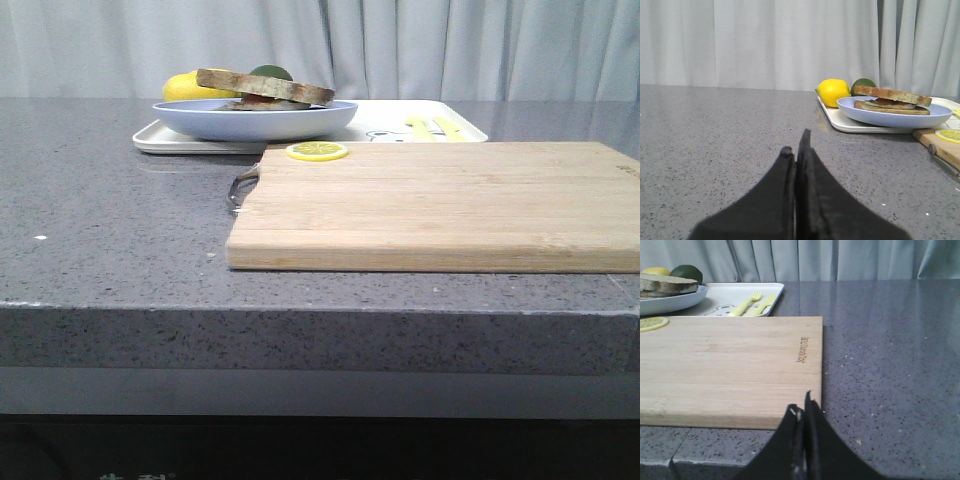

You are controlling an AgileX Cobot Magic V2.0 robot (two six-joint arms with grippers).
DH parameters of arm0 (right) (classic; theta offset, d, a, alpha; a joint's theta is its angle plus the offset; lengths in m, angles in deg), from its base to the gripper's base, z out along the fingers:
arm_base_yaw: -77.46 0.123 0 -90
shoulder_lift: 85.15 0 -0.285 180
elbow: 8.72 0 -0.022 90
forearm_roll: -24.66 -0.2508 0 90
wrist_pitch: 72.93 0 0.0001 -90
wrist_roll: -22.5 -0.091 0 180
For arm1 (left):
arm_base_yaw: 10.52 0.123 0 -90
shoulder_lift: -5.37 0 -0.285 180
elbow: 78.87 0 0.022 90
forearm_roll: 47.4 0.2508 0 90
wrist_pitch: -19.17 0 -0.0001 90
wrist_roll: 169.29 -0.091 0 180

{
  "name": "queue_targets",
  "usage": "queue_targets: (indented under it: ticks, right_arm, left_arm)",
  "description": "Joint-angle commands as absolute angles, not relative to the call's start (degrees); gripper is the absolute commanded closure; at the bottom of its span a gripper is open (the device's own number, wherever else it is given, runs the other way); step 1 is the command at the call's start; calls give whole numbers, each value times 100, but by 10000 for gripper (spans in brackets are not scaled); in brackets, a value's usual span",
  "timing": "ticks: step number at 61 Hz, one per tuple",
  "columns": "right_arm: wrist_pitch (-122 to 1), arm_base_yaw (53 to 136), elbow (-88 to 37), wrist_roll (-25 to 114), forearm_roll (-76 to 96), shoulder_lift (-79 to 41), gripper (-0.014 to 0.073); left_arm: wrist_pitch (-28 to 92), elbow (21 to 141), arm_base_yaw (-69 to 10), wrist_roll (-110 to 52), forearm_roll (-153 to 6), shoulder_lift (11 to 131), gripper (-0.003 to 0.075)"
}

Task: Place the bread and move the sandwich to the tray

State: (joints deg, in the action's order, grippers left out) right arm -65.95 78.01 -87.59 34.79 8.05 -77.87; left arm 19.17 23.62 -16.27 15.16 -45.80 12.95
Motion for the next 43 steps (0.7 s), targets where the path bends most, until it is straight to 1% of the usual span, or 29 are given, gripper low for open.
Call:
queue_targets:
  ticks: [1,23,26,35,43]
  right_arm:
    - [-7150,7776,-8733,3495,776,-7895,662]
    - [-7460,7776,-8733,3415,860,-7895,662]
    - [-7468,7776,-8733,3173,1109,-7900,662]
    - [-7511,7776,-8733,1549,2424,-7901,662]
    - [-7613,7776,-8733,1396,2608,-7901,662]
  left_arm:
    - [1432,2364,-1626,1526,-4586,1169,741]
    - [1432,2364,-1626,1526,-4586,1169,741]
    - [1432,2364,-1626,1526,-4586,1169,741]
    - [1432,2364,-1626,1526,-4586,1169,741]
    - [1432,2364,-1626,1526,-4586,1169,741]
